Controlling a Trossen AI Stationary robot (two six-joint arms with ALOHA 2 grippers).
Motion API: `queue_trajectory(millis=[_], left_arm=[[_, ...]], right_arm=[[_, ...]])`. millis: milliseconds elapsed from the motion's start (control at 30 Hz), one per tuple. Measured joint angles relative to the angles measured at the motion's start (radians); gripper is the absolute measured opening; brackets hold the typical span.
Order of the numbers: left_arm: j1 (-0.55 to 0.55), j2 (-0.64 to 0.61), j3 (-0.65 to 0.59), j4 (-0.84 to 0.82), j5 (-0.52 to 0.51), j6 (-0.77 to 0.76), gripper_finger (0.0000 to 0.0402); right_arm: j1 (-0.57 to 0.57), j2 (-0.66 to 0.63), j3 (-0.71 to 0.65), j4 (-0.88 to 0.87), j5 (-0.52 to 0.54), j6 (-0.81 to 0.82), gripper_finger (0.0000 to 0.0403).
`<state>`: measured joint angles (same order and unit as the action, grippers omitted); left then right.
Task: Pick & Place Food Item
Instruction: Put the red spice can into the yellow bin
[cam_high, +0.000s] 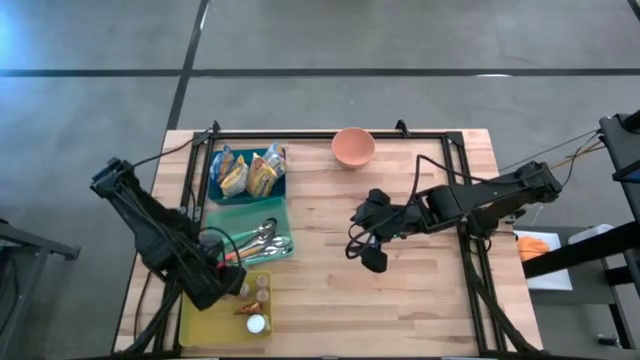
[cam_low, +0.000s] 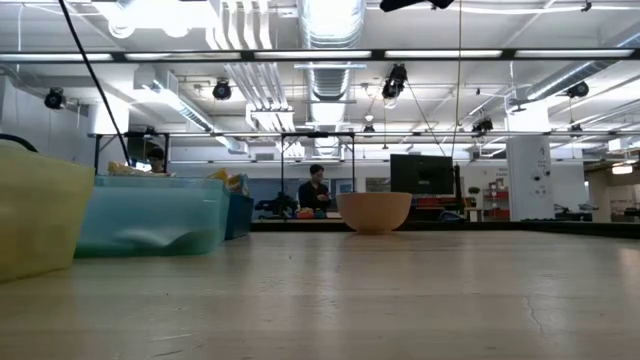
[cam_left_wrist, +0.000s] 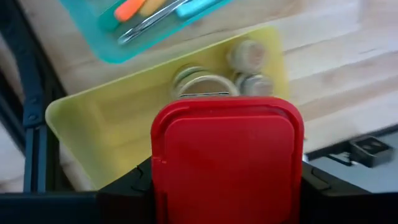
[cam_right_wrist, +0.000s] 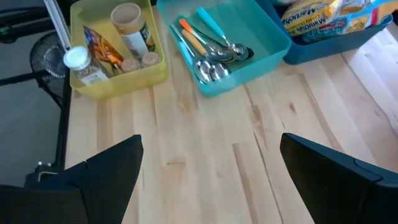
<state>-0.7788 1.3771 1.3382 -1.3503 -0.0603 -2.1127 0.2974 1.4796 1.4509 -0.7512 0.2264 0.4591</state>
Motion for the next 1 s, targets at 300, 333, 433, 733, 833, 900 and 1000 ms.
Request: queue_trajectory(millis=[300,333,433,733,833,900,1000], left_arm=[[-0.02,-0.001,-0.078,0.006,0.08,-0.069,0.0201],[-0.021,-0.001,-0.079,0.004,0.079,-0.074,0.0201],[-0.029,-0.001,-0.083,-0.018,0.079,-0.105,0.0201],[-0.109,-0.001,-0.084,-0.078,0.08,-0.26,0.0201],[-0.116,0.005,-0.091,-0.056,0.08,-0.27,0.0201],[-0.115,0.013,-0.102,-0.046,0.066,-0.273,0.0201],[-0.115,0.035,-0.109,-0.039,-0.01,-0.294,0.0201]], right_arm=[[0.004,0.0,0.0,-0.032,0.0,-0.013,0.0372],[0.005,0.0,0.0,-0.036,0.0,-0.014,0.0372],[0.006,0.0,0.0,-0.054,0.0,-0.015,0.0372],[0.006,0.001,0.0,-0.081,0.0,-0.016,0.0372],[0.006,0.001,0.0,-0.081,0.0,-0.022,0.0372],[0.006,0.001,0.0,-0.081,0.0,-0.024,0.0372],[0.006,0.001,0.0,-0.081,0.0,-0.025,0.0372]])
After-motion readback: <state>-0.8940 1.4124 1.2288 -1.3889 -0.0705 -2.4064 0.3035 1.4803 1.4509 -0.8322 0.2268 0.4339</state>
